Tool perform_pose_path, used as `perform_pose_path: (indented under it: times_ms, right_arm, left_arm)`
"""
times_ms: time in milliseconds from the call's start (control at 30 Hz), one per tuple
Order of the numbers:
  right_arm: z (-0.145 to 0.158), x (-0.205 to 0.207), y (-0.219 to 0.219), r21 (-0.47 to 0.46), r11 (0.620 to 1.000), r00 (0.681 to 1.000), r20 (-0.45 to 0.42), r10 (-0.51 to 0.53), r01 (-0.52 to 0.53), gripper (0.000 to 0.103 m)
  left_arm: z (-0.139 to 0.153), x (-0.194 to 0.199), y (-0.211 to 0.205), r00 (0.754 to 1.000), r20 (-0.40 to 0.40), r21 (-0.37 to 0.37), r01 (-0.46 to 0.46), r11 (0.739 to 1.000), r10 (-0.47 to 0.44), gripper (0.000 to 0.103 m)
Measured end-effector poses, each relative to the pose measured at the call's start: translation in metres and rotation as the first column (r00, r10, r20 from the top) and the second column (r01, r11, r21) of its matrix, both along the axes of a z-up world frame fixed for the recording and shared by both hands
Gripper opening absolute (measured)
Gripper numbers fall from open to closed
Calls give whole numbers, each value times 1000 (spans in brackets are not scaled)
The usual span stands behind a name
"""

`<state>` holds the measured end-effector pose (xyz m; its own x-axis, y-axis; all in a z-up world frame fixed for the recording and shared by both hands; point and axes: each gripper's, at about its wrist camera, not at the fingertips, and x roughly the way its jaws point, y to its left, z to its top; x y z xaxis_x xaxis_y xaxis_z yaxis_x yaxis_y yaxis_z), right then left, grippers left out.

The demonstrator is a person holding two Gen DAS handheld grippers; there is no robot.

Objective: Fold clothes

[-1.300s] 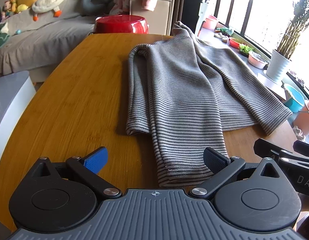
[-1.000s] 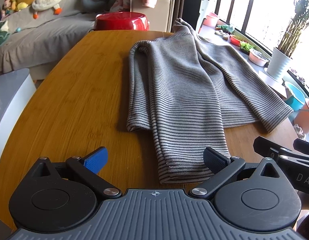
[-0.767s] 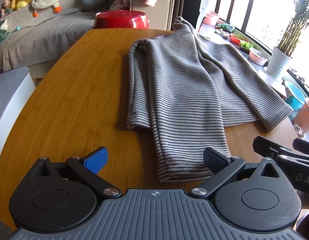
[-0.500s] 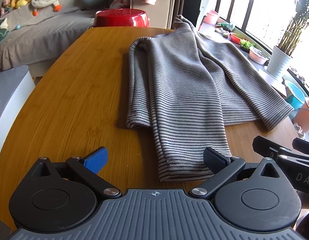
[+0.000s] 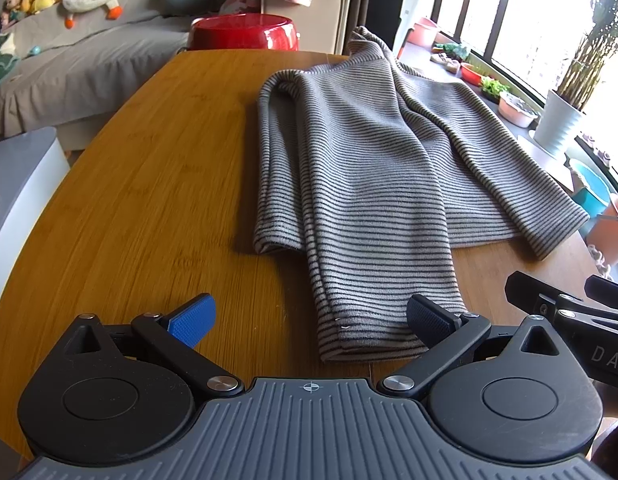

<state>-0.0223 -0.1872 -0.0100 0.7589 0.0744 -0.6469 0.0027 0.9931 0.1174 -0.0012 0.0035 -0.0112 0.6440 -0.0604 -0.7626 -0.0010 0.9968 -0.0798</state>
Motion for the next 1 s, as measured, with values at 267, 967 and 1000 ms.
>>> perform_pose_path:
  times_ms: [267,967,1000]
  right_arm:
    - [0,0,0,1,1000,1000,-4,-1,1,103]
    - [-1,1,-1,9,1000,1000,-17,0,1,103]
    - [-2,1,-1,10,1000,1000,-17,0,1,103]
  left_arm:
    - [1,1,-1,1000,-3,-1,-1,1000,1,103]
    - [1,1,0,1000,-8,-4,-3,1000,3,103]
    - [1,1,0,1000,-8,-3,-3,1000,3,103]
